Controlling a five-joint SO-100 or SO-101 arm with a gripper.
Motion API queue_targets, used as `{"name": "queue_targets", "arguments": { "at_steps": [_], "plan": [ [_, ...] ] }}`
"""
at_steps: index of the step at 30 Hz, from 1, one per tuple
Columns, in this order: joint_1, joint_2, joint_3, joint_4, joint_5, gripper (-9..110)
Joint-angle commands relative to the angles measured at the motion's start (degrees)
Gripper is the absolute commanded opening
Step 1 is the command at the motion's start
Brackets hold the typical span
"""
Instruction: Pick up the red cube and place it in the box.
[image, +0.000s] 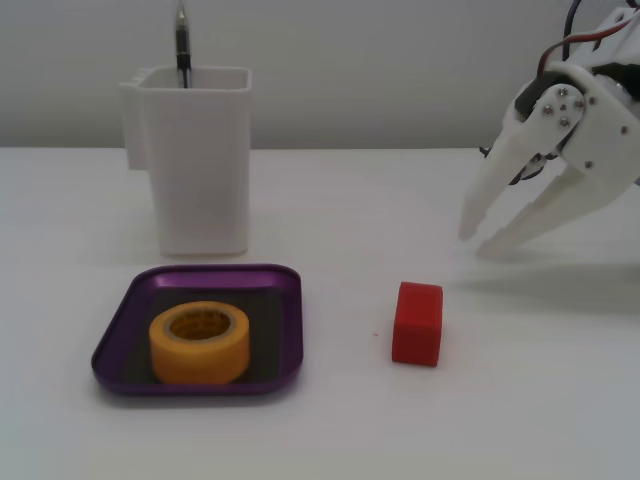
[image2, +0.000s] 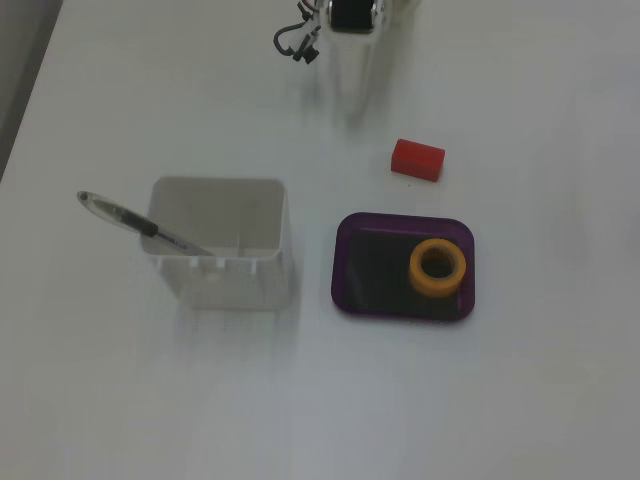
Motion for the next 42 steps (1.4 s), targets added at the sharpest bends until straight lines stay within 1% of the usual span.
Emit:
{"name": "queue_targets", "arguments": {
  "at_steps": [1,23,29,33,37,40,42],
  "plan": [
    [-0.79,3.6,0.53,-0.44,0.26,2],
    [-0.09,3.6,-0.18,-0.79,-0.26,2],
    [0.18,1.85,-6.33,-6.5,0.26,2],
    [0.18,-4.48,-10.81,-8.96,0.18,3],
    [-0.26,-15.91,-16.96,-8.96,0.18,3],
    [-0.62,-26.02,-24.52,-8.44,3.69,4],
    [-0.62,-33.22,-30.5,-8.0,6.68,8]
  ]
}}
